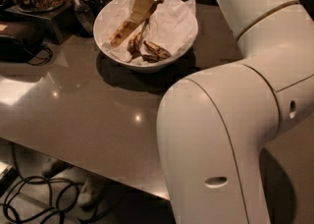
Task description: Pick banana from white bowl
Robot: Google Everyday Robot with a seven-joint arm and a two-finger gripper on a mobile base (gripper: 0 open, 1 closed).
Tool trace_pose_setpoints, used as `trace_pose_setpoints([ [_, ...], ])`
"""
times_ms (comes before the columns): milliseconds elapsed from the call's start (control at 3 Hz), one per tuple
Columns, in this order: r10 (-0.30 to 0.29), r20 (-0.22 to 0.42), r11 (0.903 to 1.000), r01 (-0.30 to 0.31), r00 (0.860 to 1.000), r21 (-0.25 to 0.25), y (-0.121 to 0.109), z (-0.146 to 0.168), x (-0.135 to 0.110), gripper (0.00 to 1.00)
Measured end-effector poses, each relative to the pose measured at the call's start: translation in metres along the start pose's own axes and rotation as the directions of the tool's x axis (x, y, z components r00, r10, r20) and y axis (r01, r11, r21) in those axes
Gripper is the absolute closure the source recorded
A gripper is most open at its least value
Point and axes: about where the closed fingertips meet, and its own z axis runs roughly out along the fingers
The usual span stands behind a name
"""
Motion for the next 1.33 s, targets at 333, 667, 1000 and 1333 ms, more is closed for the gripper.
trace_pose_setpoints([
  [333, -0.067, 0.069, 0.9977, 0.066, 0.995, 0.019, 0.022, -0.017, -0.040, 1.00],
  [667, -0.067, 0.069, 0.9977, 0.066, 0.995, 0.019, 0.022, -0.017, -0.040, 1.00],
  [1000, -0.061, 0.073, 0.9982, 0.060, 0.995, 0.006, 0.028, -0.015, -0.047, 1.00],
  [1333, -0.053, 0.081, 0.9985, 0.052, 0.995, 0.013, 0.037, -0.021, -0.057, 1.00],
])
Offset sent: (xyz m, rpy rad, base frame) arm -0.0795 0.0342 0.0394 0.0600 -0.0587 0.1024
